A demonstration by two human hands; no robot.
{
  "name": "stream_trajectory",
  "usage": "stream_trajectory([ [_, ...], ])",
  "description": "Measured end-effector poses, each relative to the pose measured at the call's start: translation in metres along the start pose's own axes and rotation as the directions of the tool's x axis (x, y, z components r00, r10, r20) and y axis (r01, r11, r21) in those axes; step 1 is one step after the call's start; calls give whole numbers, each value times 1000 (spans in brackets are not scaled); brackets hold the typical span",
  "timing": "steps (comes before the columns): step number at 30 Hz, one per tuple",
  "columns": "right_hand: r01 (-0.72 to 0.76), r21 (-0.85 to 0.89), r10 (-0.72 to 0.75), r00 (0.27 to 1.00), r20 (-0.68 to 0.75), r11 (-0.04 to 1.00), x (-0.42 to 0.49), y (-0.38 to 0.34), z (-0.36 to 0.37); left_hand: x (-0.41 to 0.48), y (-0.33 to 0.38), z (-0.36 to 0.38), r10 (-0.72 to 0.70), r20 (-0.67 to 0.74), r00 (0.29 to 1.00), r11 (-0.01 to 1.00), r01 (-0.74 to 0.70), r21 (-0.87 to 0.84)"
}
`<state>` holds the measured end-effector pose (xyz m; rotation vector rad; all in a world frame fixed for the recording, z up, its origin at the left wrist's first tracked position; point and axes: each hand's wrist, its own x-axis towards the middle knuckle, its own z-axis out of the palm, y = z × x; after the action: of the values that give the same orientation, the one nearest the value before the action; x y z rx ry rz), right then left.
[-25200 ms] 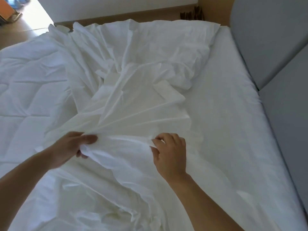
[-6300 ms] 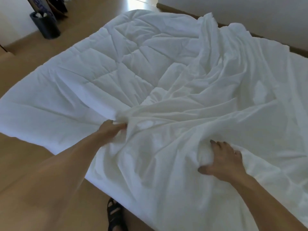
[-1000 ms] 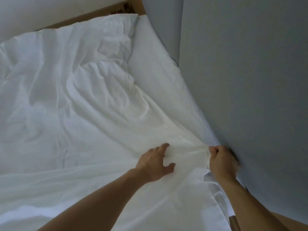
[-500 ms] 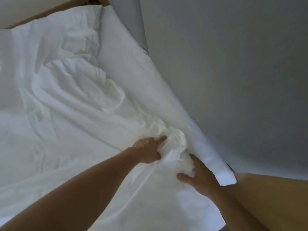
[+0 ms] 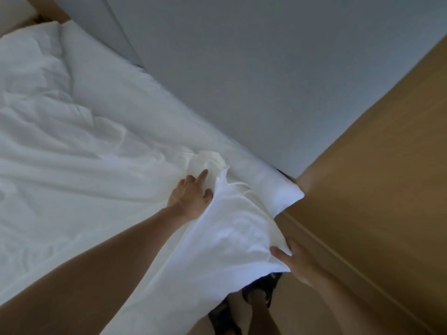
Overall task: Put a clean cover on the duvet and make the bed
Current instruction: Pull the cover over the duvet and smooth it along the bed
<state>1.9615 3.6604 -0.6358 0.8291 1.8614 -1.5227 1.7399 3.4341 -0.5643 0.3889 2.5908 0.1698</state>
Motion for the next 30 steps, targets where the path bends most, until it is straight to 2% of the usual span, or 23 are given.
stream_trajectory([
  [2,-18,49,18,1000,5,999,-3,1,3,-8,6,11,8,-15,1000,1000,-9,-19],
  [4,-56,128,48,997,68,990,-7,0,5,-16,7,22,-1,-38,999,999,-1,-49],
  [7,-64,199,37,990,138,978,-6,9,8,-28,7,37,2,-136,991,997,-13,-74],
  [11,-18,287,-1,998,68,958,-16,19,17,-60,15,52,-75,-291,954,991,39,-126],
  [15,-46,390,-45,974,221,920,-73,2,-31,-105,38,63,-130,-368,921,979,61,-193],
  [17,-16,440,-88,973,215,898,-109,-11,-73,-126,53,59,-132,-463,876,969,17,-245],
  [19,48,522,-194,954,229,852,-132,-10,-103,-143,67,51,-122,-586,801,959,-57,-277],
  [20,43,524,-209,942,261,851,-138,-4,-111,-149,71,48,-115,-635,764,955,-91,-282],
  [21,-24,492,-148,940,308,870,-143,3,-112,-154,75,47,-114,-651,751,952,-106,-288],
  [22,-103,439,-67,932,355,893,-141,16,-110,-159,80,46,-120,-619,776,951,-89,-297],
  [23,-159,361,8,922,387,919,-138,30,-104,-163,81,49,-128,-542,831,956,-42,-290],
  [25,-219,224,141,936,321,950,-131,53,-93,-170,77,67,-161,-300,940,974,101,-204],
  [27,-282,261,191,926,324,923,-113,75,-90,-177,70,90,-202,-131,971,972,182,-152],
  [30,-282,360,161,930,331,889,-104,95,-82,-186,63,116,-228,-127,965,960,201,-196],
])
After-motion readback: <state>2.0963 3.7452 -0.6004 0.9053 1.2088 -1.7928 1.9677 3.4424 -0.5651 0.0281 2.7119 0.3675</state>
